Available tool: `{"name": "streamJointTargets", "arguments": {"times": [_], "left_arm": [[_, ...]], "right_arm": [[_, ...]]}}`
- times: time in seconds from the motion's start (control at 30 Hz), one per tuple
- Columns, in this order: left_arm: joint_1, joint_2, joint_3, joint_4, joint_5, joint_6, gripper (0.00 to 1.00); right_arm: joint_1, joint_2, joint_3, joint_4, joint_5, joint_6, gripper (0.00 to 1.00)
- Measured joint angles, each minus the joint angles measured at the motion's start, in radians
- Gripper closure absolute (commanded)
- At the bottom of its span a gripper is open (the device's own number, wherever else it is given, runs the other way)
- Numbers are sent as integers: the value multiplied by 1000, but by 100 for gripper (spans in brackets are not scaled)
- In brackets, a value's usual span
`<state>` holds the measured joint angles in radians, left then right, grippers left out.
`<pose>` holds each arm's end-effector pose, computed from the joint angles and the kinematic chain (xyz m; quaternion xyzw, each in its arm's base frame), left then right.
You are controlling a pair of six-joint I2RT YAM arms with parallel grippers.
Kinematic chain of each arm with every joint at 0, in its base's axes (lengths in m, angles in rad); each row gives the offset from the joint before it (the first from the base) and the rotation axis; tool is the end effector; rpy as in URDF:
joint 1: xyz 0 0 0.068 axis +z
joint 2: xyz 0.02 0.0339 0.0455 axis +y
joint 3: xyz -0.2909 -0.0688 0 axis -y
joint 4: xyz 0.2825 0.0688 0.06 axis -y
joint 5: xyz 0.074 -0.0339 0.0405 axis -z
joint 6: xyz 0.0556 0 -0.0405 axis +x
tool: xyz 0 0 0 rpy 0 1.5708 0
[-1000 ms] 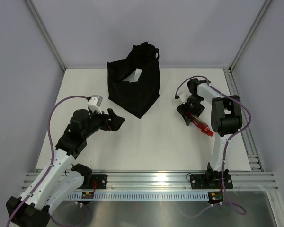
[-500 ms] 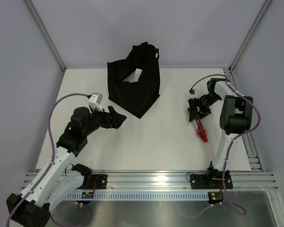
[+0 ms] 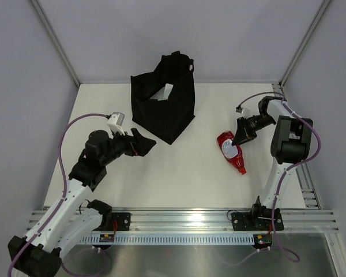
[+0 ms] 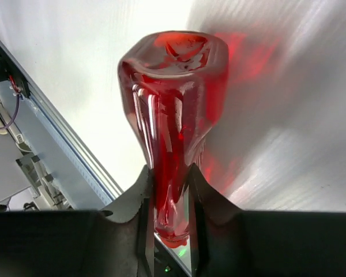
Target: Place the personal care products into the canvas bag
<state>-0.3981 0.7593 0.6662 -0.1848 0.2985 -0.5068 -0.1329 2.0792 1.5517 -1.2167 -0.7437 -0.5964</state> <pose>0.1947 -0.0996 0.3124 0.0466 0.7931 -0.3672 0.4838 0.4174 -0.0178 0.1641 -0.1826 0.9106 0.3669 0.0537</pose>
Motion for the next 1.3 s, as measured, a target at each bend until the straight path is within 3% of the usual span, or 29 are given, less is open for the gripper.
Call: {"name": "streamJointTargets", "arguments": {"times": [0.27,0.37,0.63,0.97,1.13,1.17,1.2,1.3], "left_arm": [[0,17,0,15,37,-16,1],[0,18,0,24,41,-21,1],[0,35,0,34,47,-34,1],[0,46,0,47,58,-50,1],[0,47,0,48,63,-58,1],[0,47,0,48,63,-60,1],[0,47,-1,48,64,-63,1],[0,47,-1,48,68,-66,1]], "right_arm": [[-11,-4,-45,47,-1,53,79],[-11,-6,-48,51,-2,56,73],[4,-8,-91,101,-4,90,44],[97,-12,-101,143,92,143,36],[124,-25,-101,160,143,190,20],[130,-27,-101,164,152,198,15],[134,-28,-101,167,157,200,2],[159,-35,-103,184,163,223,0]]}}
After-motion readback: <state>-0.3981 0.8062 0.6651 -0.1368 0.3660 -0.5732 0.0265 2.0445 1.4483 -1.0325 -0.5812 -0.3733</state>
